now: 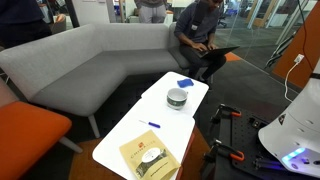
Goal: Move the cup to the right
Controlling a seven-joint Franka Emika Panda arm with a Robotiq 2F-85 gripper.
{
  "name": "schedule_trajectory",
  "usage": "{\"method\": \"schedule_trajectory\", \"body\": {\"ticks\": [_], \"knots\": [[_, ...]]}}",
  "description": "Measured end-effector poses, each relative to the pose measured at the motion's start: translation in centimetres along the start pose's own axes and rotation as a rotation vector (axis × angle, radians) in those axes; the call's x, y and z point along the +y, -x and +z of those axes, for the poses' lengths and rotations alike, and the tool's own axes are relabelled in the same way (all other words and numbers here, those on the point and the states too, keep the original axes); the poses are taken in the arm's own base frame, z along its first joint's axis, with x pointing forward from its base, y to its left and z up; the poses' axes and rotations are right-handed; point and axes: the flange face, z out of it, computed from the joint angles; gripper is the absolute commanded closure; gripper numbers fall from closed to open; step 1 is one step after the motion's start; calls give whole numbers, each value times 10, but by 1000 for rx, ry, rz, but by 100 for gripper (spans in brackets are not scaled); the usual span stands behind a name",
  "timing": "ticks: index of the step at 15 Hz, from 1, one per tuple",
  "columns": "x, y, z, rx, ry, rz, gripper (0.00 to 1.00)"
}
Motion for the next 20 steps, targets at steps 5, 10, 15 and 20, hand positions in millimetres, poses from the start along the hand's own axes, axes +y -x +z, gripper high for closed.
{"method": "schedule_trajectory", "body": {"ticks": [5, 10, 15, 20], "knots": [[-80, -55, 72, -17, 113, -52, 0], [-106, -92, 178, -158, 113, 8, 0], [-45, -120, 241, -225, 127, 204, 0], [18, -105, 284, -290, 190, 479, 0]]}}
